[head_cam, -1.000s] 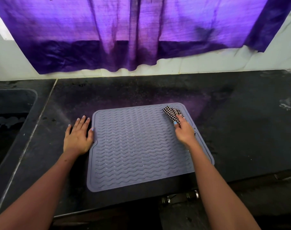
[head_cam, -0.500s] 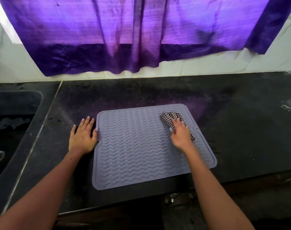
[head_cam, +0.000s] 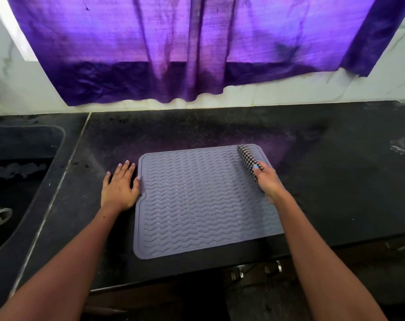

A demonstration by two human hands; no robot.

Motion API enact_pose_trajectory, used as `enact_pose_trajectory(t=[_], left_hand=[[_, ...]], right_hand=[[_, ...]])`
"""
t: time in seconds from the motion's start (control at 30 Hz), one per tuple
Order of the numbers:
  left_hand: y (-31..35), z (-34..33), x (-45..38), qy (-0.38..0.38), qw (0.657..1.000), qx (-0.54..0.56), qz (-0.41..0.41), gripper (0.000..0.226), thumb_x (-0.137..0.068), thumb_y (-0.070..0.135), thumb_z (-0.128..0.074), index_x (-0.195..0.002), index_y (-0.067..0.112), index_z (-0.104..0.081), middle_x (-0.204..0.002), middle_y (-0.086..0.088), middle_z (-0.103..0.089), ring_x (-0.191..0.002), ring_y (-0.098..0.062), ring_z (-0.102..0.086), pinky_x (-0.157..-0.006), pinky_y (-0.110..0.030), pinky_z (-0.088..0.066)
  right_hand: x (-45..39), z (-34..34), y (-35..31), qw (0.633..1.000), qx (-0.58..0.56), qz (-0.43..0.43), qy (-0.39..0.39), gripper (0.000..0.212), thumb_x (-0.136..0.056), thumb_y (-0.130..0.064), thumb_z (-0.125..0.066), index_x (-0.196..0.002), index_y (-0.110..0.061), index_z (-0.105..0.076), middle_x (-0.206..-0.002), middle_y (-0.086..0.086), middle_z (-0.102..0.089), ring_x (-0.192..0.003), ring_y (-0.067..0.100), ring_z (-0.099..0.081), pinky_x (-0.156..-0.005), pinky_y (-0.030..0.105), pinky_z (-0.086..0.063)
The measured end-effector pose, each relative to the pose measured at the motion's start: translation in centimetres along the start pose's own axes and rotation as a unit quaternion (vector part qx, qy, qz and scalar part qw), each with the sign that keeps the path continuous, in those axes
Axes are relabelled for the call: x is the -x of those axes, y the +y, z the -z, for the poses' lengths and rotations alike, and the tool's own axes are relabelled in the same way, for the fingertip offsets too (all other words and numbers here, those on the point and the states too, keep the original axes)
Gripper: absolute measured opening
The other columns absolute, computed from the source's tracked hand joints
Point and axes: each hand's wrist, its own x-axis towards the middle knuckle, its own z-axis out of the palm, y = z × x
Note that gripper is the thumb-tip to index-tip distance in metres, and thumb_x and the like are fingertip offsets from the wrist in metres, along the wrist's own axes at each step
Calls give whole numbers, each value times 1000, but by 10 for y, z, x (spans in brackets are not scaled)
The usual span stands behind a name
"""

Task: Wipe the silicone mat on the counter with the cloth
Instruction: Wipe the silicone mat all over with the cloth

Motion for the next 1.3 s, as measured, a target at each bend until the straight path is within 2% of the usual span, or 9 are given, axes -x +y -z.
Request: enact_pose_trajectory(t=[0.07, 0.17, 0.37, 0.6, 0.77, 0.87, 0.97, 1.13, 1.3], left_hand=[[0, 1, 1, -3, 1000, 2, -1, 70, -84, 49, -17, -144, 17, -31, -155, -1, -22, -144, -15, -13, -116, -40, -5], [0, 0, -1, -1, 1000, 3, 0, 70, -84, 49, -17, -144, 16, -32, -155, -2, -23, -144, -16, -14, -116, -41, -5], [-2, -3, -2, 5, 1000, -5, -5, 69, -85, 48, -19, -143, 15, -33, -154, -4, -25, -143, -18, -17, -115, -43, -7], [-2, -1, -2, -5, 1000, -5, -10, 68, -86, 49, -18, -144, 16, -32, -155, -3, -22, -144, -17, -14, -115, -42, -6], [0, 2, 0, -18, 1000, -4, -13, 52, -99, 38, -29, -145, 14, -29, -156, -4, -19, -144, -18, -12, -116, -42, -5], [1, 7, 5, -56, 998, -8, -6, 53, -99, 36, -29, -147, 16, -22, -157, -5, -11, -145, -18, -6, -116, -41, -1], [2, 9, 16, -87, 996, -14, -5, 55, -99, 40, -26, -148, 18, -16, -158, -5, -5, -145, -19, -1, -116, -40, 3], [5, 8, 40, -93, 995, -33, -3, 56, -99, 45, -20, -149, 21, -10, -158, -5, 0, -145, -18, 4, -116, -39, 5], [7, 6, 66, -66, 997, -30, -8, 74, -84, 55, -4, -148, 20, -14, -158, -7, -4, -145, -21, -1, -116, -40, 3]], right_hand=[[9, 14, -2, 998, 22, 24, 55, 37, -97, -15, -41, -134, -11, -47, -121, 9, -57, -121, 33, -50, -96, 34, -38], [38, 27, 5, 976, 162, 102, 108, 41, -96, -7, -40, -137, -11, -43, -132, 14, -54, -122, 34, -49, -99, 34, -37], [57, 3, 60, 916, 363, 163, 37, 54, -93, -6, -38, -146, -10, -26, -154, 9, -24, -143, 25, -20, -119, 38, -14], [54, 12, 55, 960, 236, 145, 38, 48, -95, -10, -42, -142, -14, -36, -150, 5, -35, -138, 24, -32, -113, 35, -26], [42, 34, 31, 998, 26, 9, 47, 34, -97, -16, -41, -129, -10, -51, -131, 13, -54, -110, 22, -51, -94, 33, -39], [45, 44, 21, 992, -79, -34, 95, 34, -98, -18, -40, -130, -11, -51, -128, 12, -56, -105, 23, -53, -89, 32, -41], [66, 44, 24, 980, 104, 51, 161, 38, -97, -13, -40, -134, -14, -44, -133, 14, -52, -122, 32, -47, -98, 38, -38], [88, 15, 60, 933, 334, 116, 64, 53, -94, -9, -40, -145, -14, -29, -155, 12, -21, -143, 29, -17, -117, 40, -18], [87, 17, 69, 935, 335, 116, 22, 55, -97, -17, -37, -148, -16, -17, -158, 2, -10, -145, 21, -9, -118, 36, -12]])
